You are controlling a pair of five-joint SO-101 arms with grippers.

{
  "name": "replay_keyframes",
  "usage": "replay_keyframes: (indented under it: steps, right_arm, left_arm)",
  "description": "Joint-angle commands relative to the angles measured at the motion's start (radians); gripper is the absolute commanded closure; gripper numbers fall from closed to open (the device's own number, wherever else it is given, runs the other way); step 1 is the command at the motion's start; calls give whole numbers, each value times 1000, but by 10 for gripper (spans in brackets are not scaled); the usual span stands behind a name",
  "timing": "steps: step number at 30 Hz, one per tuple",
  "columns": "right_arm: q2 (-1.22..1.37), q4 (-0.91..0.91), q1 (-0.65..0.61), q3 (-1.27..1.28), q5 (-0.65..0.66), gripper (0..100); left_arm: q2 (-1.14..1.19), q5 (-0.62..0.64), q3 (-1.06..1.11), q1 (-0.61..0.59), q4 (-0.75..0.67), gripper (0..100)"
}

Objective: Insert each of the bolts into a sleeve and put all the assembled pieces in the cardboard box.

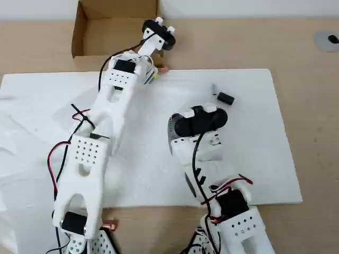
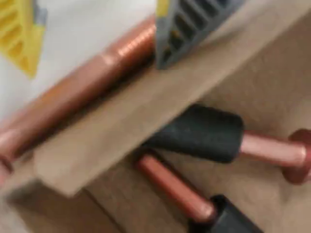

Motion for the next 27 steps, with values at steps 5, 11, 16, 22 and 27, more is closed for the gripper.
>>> replay_keyframes:
  steps: [5, 11, 16, 22, 27]
  right_arm:
    - [-16, -20, 15, -4, -2, 988]
    - [-16, -20, 15, -4, -2, 988]
    - [-16, -20, 15, -4, -2, 988]
    - [-16, -20, 15, -2, -3, 988]
    - [-16, -20, 15, -2, -5, 988]
  left_arm:
    - [236, -18, -350, 44, -37, 819]
    - [302, -20, -433, 43, 29, 929]
    - [300, -20, -522, 41, 192, 996]
    - [300, -14, -760, 18, 405, 995]
    - [196, 14, -772, -11, 508, 995]
